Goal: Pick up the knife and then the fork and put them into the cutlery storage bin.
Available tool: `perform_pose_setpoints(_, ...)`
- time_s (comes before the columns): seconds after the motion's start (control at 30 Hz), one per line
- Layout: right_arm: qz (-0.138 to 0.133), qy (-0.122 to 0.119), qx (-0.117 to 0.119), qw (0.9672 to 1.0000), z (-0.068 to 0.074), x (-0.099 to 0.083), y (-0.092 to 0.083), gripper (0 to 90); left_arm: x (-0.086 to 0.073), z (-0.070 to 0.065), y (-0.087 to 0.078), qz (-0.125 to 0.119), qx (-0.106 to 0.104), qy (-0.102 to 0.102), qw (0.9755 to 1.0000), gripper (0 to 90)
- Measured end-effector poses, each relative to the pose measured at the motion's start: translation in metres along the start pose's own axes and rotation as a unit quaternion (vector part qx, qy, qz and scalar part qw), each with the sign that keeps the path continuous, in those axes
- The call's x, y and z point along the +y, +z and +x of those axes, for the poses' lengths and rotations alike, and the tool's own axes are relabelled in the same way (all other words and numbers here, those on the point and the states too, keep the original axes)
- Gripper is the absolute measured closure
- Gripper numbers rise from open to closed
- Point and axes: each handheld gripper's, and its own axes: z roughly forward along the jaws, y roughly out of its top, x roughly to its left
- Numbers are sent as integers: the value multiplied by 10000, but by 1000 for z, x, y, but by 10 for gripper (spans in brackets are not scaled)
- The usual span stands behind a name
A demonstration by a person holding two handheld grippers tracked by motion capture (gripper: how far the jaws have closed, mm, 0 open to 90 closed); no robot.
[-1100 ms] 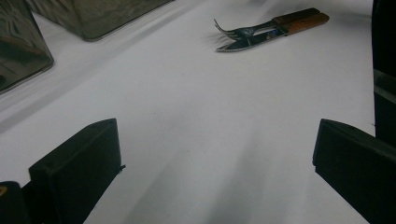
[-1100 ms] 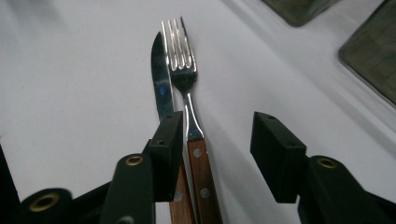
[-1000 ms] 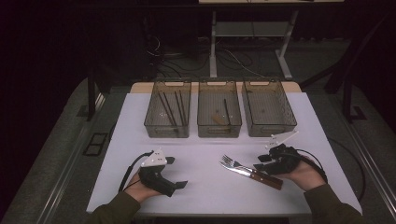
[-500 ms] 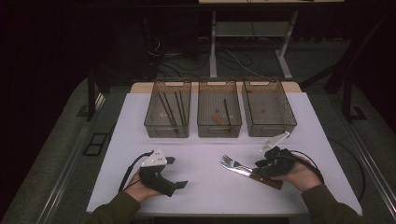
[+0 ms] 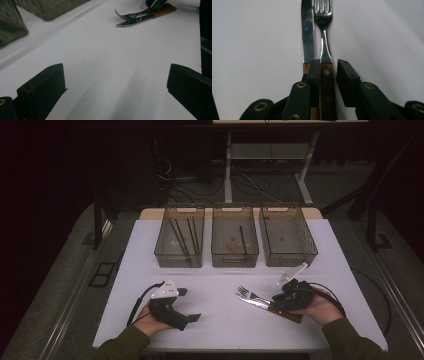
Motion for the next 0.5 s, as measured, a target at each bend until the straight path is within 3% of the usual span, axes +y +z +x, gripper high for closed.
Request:
perform_pose_setpoints(0.23, 48, -86, 3, 10000, -1, 0, 2, 751, 0, 0, 0, -12, 4, -7, 10000, 7)
perform_pose_setpoints(0.37, 185, -302, -81, 9993, -1, 1, 6, 750, 0, 1, 0, 3, 8, 4, 10000, 7)
perform_pose_setpoints(0.5, 208, -285, -28, 9994, 1, 2, 6, 751, 0, 0, 0, 17, 6, 4, 10000, 7)
